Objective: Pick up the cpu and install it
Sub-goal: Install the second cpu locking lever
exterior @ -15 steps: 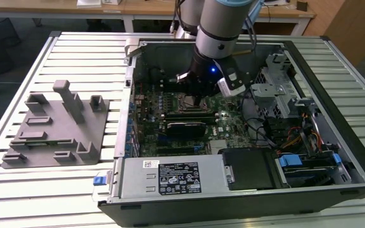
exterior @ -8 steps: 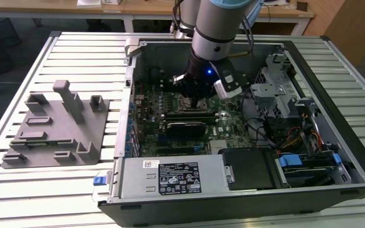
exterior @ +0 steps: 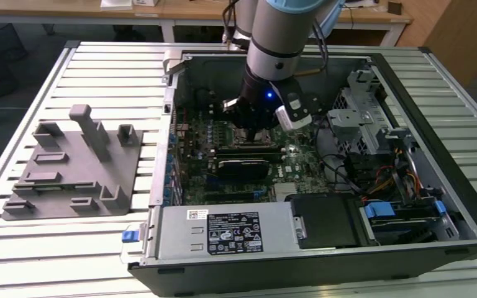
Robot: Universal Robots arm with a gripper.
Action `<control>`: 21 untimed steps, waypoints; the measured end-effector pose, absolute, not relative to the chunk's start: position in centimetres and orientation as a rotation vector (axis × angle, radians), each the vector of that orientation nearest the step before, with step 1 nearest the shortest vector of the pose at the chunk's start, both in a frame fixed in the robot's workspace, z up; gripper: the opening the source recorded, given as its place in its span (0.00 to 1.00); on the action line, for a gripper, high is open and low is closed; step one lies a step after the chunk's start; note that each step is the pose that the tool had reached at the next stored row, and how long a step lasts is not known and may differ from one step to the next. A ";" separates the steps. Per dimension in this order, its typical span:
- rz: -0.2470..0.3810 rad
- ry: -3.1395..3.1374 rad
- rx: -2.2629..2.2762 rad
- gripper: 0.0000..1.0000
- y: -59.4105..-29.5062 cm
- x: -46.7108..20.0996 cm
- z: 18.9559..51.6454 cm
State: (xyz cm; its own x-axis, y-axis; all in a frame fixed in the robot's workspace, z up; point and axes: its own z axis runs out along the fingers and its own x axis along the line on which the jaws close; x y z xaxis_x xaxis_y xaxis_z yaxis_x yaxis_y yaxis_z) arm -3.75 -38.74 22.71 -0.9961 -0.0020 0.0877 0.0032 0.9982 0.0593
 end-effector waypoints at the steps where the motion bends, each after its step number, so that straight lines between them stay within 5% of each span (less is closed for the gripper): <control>1: -0.091 -3.052 -0.001 0.11 -38.7 -3.7 22.6; 21: -0.110 -3.051 0.002 0.11 -38.8 -5.4 20.9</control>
State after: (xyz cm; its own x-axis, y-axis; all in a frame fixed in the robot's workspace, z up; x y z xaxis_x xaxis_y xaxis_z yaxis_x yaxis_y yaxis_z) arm -5.42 -38.77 20.87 -0.9961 -0.0042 0.0881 0.0021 0.9974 0.0719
